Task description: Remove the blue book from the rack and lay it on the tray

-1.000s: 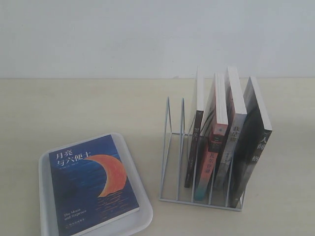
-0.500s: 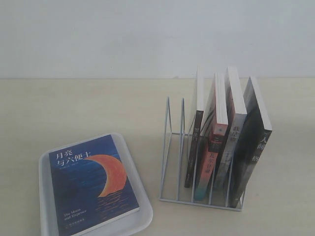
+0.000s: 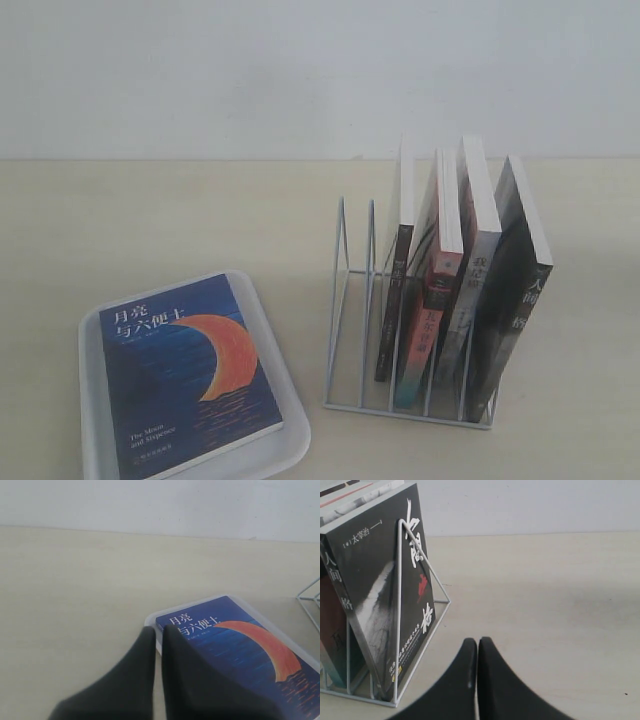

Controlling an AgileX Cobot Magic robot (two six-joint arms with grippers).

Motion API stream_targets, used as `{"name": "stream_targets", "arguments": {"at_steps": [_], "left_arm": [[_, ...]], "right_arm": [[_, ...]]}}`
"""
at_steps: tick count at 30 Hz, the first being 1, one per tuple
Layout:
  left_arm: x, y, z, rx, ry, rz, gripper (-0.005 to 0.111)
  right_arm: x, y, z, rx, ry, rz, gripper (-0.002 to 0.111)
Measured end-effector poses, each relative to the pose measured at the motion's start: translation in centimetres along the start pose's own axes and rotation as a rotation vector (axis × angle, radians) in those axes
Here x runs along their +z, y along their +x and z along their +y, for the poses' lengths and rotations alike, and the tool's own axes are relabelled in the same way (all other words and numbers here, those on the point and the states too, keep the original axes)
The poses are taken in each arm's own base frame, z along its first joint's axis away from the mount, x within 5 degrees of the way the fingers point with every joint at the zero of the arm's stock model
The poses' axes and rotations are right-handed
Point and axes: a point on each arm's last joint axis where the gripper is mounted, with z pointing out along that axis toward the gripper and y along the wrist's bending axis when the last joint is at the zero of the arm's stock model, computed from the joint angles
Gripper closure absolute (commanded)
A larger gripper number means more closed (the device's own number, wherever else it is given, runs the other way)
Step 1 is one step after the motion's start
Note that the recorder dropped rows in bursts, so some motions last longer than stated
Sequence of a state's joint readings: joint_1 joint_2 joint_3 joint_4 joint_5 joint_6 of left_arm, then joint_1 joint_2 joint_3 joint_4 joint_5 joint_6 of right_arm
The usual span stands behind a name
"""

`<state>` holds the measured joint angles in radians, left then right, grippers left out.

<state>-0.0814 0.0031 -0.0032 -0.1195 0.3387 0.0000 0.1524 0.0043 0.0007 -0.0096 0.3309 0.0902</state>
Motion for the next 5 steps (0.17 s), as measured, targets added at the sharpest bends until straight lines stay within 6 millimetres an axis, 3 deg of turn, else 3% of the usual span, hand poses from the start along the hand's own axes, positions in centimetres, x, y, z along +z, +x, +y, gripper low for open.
{"name": "stream_targets", "arguments": {"at_steps": [5], "left_arm": [[0.0,0.0,0.0,0.0,0.0,0.0,0.103]], "right_arm": [[0.0,0.0,0.0,0.0,0.0,0.0,0.108]]}}
